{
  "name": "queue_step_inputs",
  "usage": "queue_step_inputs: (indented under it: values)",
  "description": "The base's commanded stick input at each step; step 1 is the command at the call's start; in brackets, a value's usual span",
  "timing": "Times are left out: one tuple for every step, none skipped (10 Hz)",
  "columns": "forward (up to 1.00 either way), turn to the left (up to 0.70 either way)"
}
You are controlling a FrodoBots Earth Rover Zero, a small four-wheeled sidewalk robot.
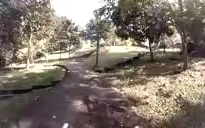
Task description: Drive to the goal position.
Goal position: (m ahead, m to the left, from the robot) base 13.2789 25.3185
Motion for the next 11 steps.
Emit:
queue_step_inputs:
  values:
    - [0.70, 0.00]
    - [0.70, 0.00]
    - [0.70, 0.08]
    - [0.70, 0.22]
    - [0.18, 0.40]
    - [0.00, 0.45]
    - [0.00, 0.45]
    - [0.00, 0.45]
    - [0.00, 0.13]
    - [0.00, 0.00]
    - [0.00, 0.00]
